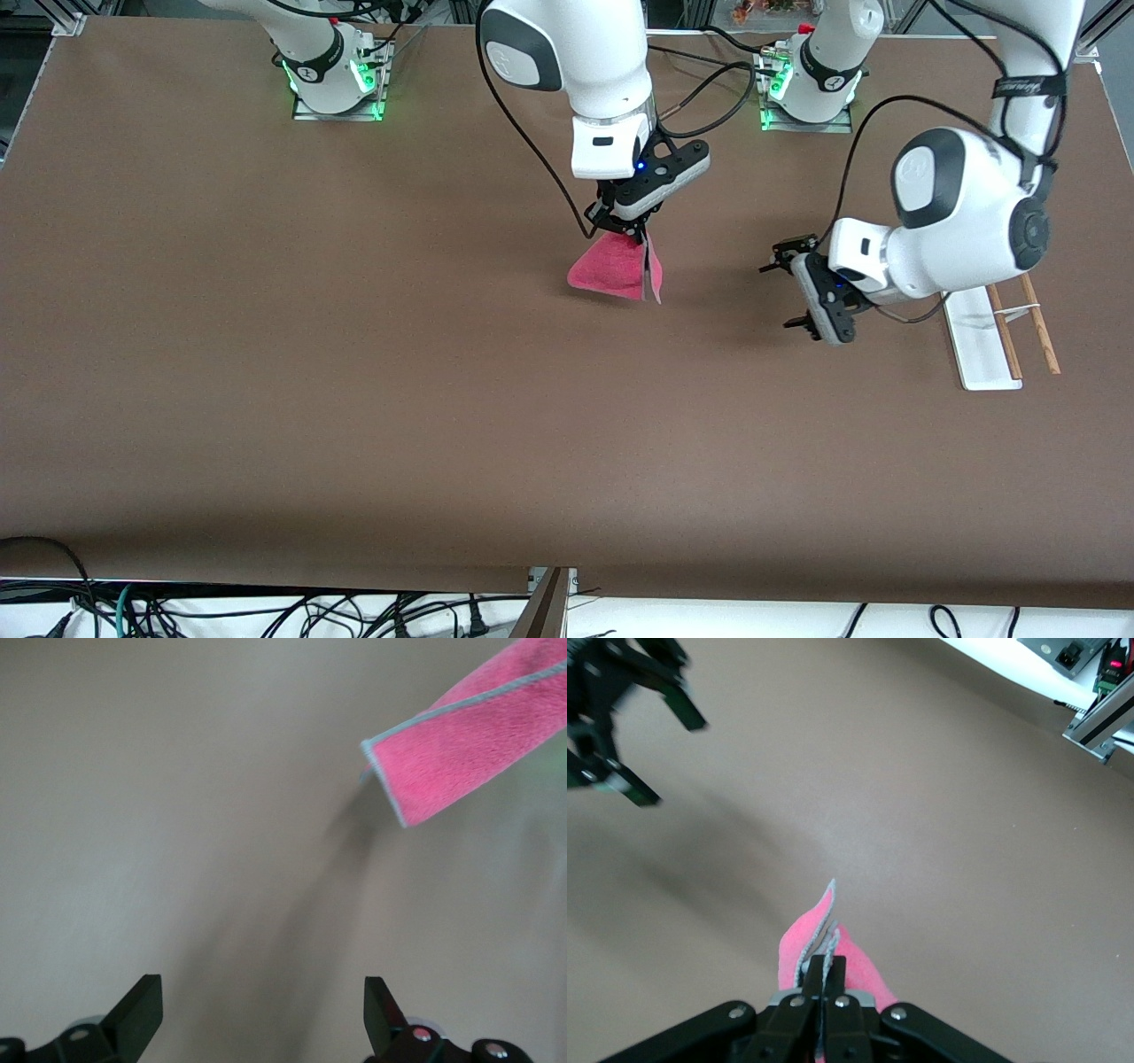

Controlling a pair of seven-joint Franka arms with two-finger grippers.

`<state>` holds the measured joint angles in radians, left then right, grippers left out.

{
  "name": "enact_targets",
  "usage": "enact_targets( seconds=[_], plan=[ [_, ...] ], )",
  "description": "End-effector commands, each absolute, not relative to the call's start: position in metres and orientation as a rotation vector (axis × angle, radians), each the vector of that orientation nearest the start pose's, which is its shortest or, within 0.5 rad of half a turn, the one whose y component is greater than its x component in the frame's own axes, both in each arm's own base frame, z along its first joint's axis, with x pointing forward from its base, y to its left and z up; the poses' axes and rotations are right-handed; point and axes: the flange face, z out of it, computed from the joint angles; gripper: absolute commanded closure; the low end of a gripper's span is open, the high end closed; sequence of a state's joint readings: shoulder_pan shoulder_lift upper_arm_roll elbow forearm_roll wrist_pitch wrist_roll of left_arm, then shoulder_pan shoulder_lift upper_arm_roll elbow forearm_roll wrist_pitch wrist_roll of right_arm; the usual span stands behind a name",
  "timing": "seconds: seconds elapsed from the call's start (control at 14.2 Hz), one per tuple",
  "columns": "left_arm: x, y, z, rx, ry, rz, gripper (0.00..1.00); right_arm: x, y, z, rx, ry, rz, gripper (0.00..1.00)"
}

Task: Pass towel and hang on rack
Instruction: 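Hold the towel up with the right gripper while the left gripper approaches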

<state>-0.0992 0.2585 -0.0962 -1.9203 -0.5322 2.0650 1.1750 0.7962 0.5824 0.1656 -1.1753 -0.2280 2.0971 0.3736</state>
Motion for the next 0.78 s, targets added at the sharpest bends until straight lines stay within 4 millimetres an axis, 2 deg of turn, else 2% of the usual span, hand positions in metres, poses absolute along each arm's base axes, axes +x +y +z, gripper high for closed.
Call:
enact_targets(
  seconds=[0.0, 0.14, 0.28, 0.71],
  plan=[
    [0.588, -0.172, 0.326, -2.997, 2.074, -0.405, 0.00, 0.459, 0.600, 0.500, -2.840, -0.976, -0.601, 1.00],
    [0.588, -0.190, 0.304, -3.017, 2.151, -0.509, 0.00, 0.454, 0.605, 0.498, -2.838, -0.992, -0.603, 1.00],
    [0.584, -0.204, 0.292, -3.059, 2.178, -0.572, 0.00, 0.453, 0.605, 0.500, -2.837, -0.991, -0.605, 1.00],
    [0.575, -0.242, 0.300, -3.000, 2.242, -0.618, 0.00, 0.454, 0.605, 0.499, -2.839, -0.975, -0.599, 1.00]
  ],
)
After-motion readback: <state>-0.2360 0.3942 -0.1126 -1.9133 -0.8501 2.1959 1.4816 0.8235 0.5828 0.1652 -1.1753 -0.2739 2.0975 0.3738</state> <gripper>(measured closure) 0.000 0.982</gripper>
